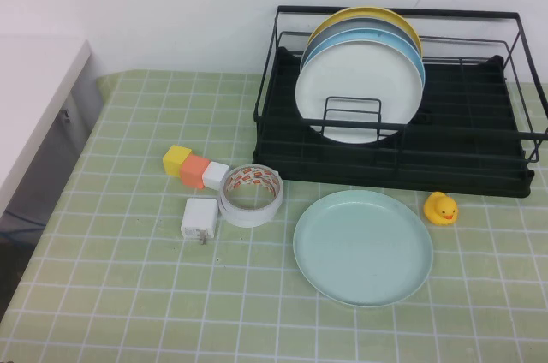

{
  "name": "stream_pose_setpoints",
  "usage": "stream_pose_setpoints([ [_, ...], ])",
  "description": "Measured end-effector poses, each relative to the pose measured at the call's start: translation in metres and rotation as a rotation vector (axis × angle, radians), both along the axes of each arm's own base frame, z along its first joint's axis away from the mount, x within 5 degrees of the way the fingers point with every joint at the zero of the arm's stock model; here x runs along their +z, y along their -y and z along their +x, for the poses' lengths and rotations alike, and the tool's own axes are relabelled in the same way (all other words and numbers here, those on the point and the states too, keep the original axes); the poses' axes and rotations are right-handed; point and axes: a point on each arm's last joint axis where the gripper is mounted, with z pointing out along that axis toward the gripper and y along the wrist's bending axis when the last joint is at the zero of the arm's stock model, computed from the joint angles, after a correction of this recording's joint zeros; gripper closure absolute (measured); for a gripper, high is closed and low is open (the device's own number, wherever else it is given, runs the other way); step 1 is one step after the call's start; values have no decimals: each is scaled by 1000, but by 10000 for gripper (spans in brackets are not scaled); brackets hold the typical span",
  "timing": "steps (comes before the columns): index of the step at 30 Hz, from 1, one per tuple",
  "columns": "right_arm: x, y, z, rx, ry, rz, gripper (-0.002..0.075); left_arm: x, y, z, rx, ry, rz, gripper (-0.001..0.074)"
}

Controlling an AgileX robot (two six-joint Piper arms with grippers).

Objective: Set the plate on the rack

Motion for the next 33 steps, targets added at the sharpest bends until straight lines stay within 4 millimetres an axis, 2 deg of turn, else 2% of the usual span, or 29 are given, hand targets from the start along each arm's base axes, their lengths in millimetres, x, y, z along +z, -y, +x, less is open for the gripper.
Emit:
stream_pose_setpoints([
  [18, 0, 0, 0, 0, 0, 0, 717, 0, 0, 0, 0, -1, -5, 738],
  [27, 0, -1, 0, 1, 3, 40, 717, 2, 4, 0, -10, 1, -147, 738],
  [29, 1, -5, 0, -5, 13, 200, 717, 5, 7, 0, -10, 0, -263, 738],
  [33, 3, -21, 0, -15, 5, 778, 717, 18, 11, 1, 29, -17, -833, 738],
])
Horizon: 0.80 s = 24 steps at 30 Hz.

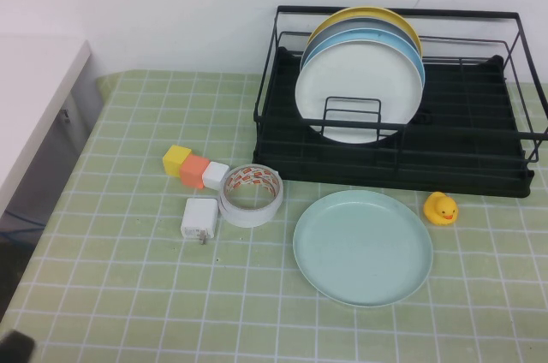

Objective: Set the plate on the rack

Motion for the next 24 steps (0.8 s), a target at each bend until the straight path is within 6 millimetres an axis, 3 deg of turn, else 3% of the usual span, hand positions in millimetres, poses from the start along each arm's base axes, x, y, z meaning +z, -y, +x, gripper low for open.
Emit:
stream_pose_setpoints([
  [2, 4, -5, 0, 6, 6, 193, 717, 6, -2, 1, 25, -11, -241, 738],
  [5, 6, -7, 0, 15, 18, 258, 717, 12, -7, 2, 83, 4, -447, 737],
  [13, 8, -4, 1, 27, 73, 97, 717, 15, -15, 3, 153, 41, -522, 737],
  [17, 5, -7, 0, 84, 64, -15, 717, 23, -13, 2, 139, 135, -232, 737],
  [21, 4, -8, -1, 109, 64, -64, 717, 69, -6, -4, 63, 274, 134, 737],
  [24, 4, -8, -1, 114, 66, -76, 717, 97, 5, 4, -43, 257, 342, 737],
])
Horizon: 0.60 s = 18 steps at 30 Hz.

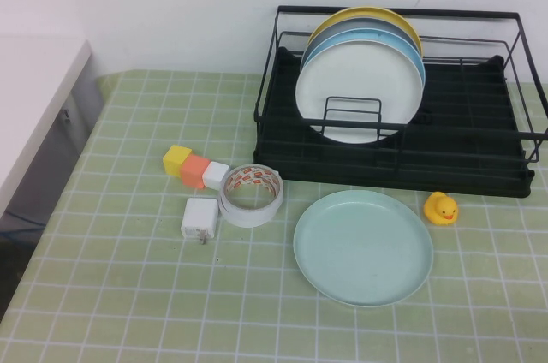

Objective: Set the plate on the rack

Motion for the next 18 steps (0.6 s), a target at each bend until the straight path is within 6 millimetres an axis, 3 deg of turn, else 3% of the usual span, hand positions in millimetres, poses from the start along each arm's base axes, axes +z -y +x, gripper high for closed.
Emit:
stream_pose_setpoints([
  [4, 0, 0, 0, 2, 0, -3, 717, 36, 19, 26, -164, -112, 280, 737],
  [11, 0, 0, 0, 12, 10, -37, 717, 70, 45, 103, -369, -320, 574, 737],
  [14, 0, 0, 0, 14, 10, -37, 717, 68, 58, 140, -429, -388, 684, 737],
  [18, 0, -1, 0, 22, 9, -44, 717, 46, 85, 187, -461, -535, 844, 737],
])
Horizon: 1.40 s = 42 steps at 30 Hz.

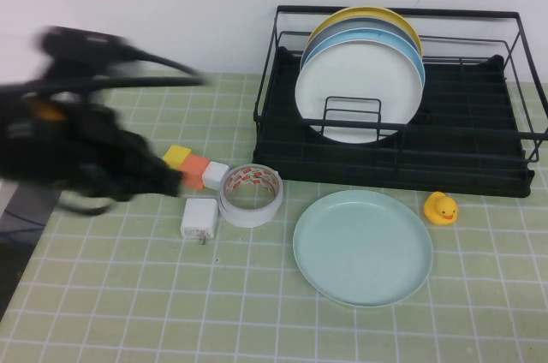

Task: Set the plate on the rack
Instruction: Pick up the plate from the table

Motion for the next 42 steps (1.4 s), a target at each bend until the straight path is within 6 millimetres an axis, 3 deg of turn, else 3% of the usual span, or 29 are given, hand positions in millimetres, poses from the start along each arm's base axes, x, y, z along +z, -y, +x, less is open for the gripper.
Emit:
stream_pose_setpoints([
  [5, 0, -1, 0, 8, 4, -8, 717, -34, 54, 34, -100, -157, 173, 737],
  [11, 0, -1, 0, 15, 0, -8, 717, -90, 119, 70, -122, -304, 254, 727],
  [14, 0, -2, -1, 20, -4, -5, 717, -109, 136, 91, -100, -339, 245, 663],
  [16, -1, -2, -1, 28, -9, -7, 717, -122, 147, 102, -90, -365, 228, 570],
  [19, -1, -3, -1, 34, -14, -4, 717, -145, 157, 114, -83, -399, 217, 410],
  [22, -1, -3, -1, 36, -14, -6, 717, -164, 163, 121, -64, -408, 202, 318],
  [34, -2, -3, -1, 45, -10, -29, 717, -204, 170, 138, 11, -357, 171, 318],
  [42, -1, -4, -1, 50, -2, -35, 717, -219, 168, 142, 48, -343, 203, 318],
])
